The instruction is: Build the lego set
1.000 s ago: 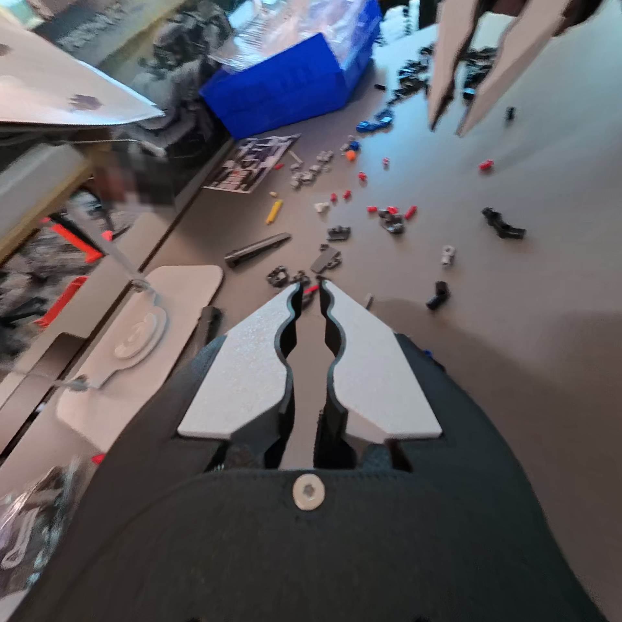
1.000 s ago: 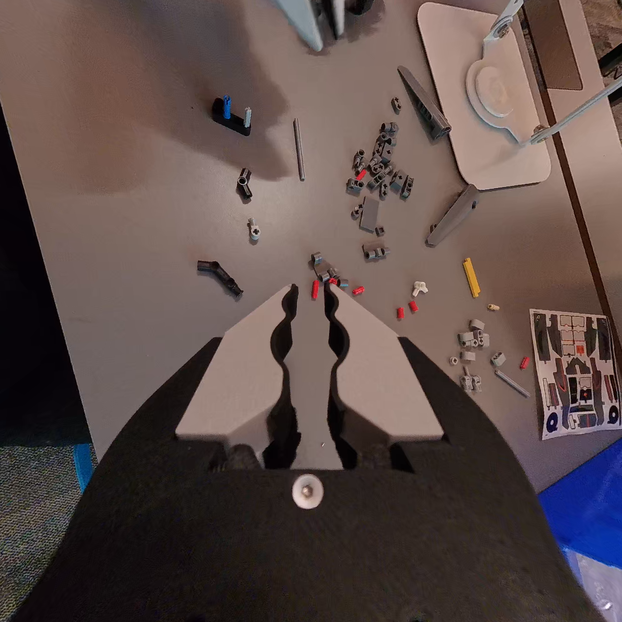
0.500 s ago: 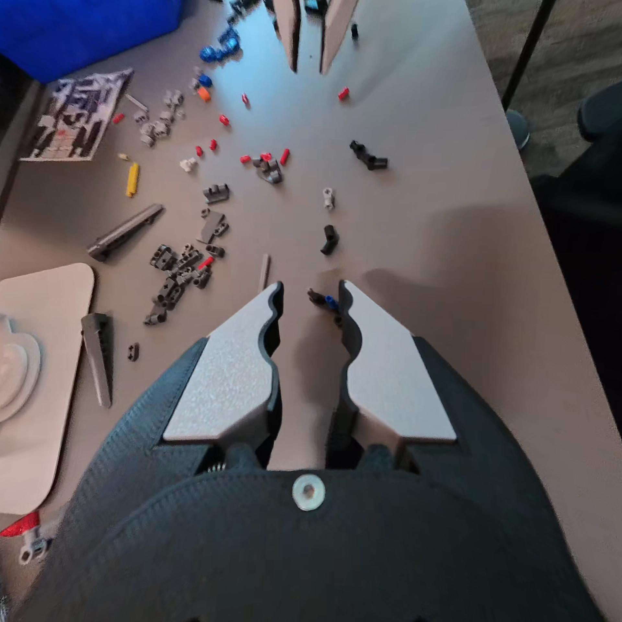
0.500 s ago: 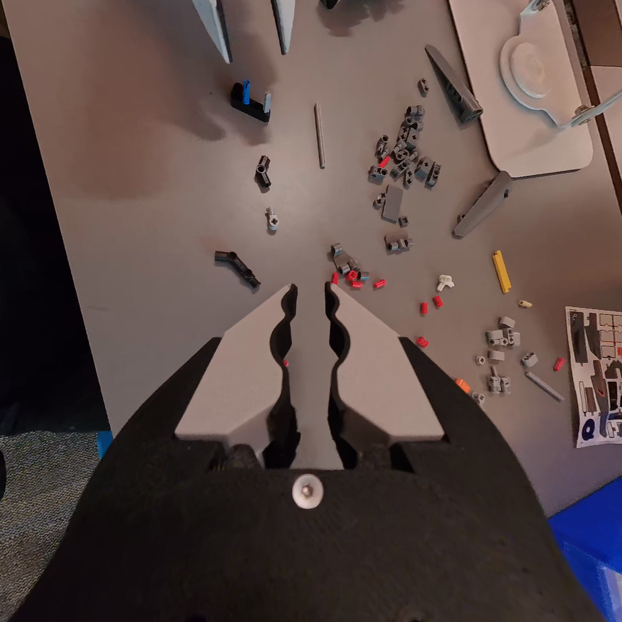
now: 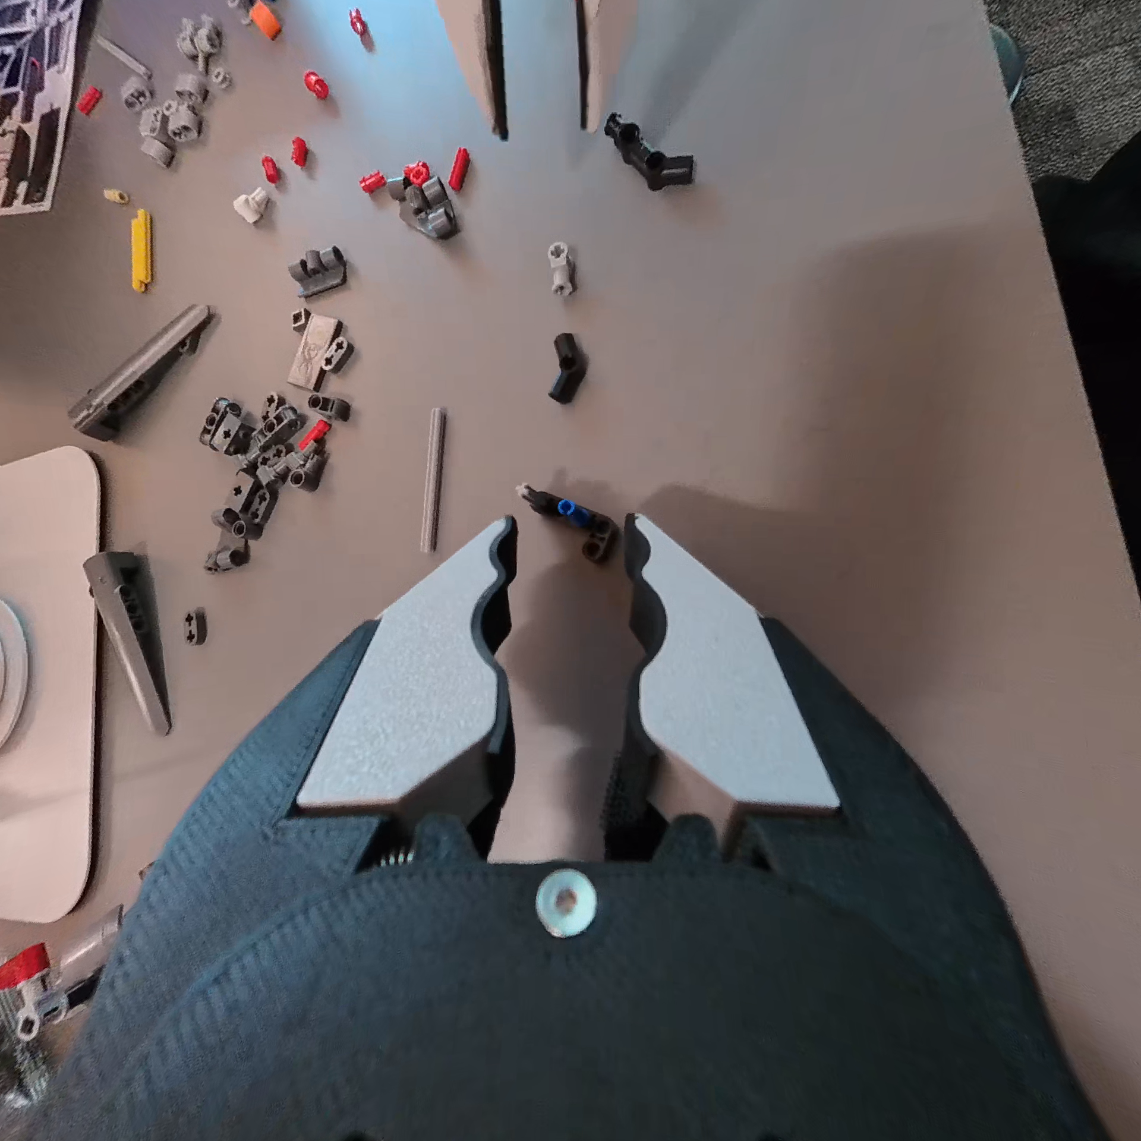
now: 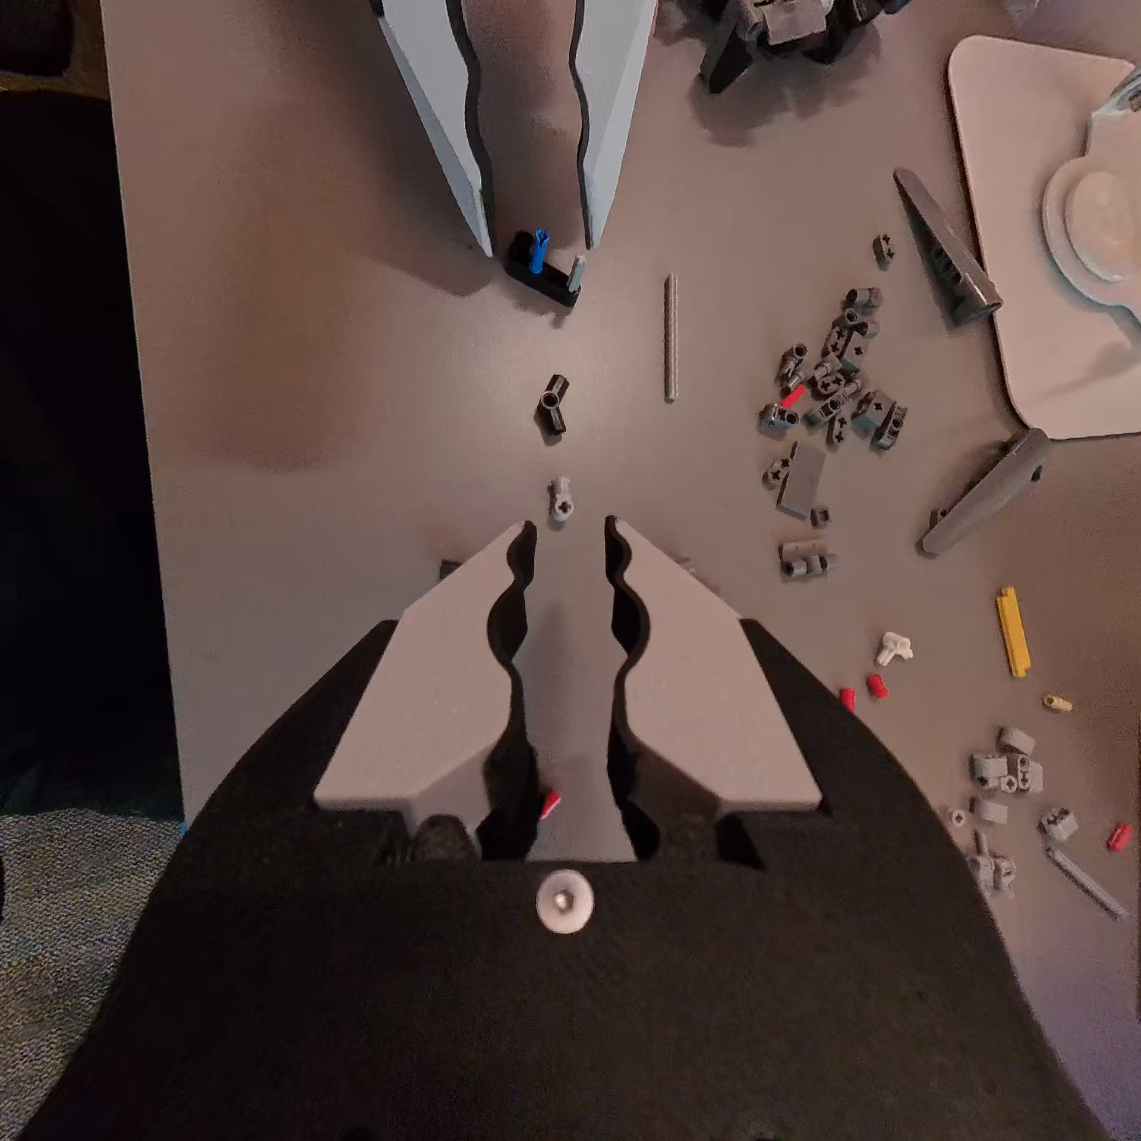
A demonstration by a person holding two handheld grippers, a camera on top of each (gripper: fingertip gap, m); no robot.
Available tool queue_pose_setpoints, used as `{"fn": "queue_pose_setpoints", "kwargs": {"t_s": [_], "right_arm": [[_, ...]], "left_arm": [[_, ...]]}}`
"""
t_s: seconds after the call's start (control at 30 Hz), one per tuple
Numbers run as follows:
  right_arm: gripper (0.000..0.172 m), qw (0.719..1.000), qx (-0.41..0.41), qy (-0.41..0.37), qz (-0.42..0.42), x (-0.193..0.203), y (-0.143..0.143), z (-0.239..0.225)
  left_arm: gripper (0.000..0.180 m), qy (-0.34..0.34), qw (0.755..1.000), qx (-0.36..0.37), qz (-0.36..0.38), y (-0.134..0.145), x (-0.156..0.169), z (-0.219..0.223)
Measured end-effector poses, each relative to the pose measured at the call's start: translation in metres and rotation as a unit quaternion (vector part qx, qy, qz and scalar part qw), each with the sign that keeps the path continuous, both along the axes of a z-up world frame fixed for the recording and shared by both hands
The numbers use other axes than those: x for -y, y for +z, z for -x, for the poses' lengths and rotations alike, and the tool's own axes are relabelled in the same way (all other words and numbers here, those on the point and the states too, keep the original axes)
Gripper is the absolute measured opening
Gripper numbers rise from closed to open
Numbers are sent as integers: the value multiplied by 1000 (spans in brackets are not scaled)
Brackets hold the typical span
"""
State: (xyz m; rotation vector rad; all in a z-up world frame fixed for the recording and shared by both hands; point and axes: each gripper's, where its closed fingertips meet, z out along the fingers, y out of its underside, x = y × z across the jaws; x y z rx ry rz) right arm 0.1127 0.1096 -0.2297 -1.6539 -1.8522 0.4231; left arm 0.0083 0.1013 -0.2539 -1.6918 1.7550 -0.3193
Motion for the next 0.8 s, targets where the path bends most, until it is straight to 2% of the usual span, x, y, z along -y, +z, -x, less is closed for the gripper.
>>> {"fn": "queue_pose_setpoints", "kwargs": {"t_s": [0.43, 0.8], "right_arm": [[20, 999, -2, -48, -8, -15, 9, -33], [21, 999, -3, -43, -2, -9, 3, -31]], "left_arm": [[22, 4, 1000, -19, -13, -7, -3, 0], [19, 11, 1000, -22, -19, -8, -7, 1]]}}
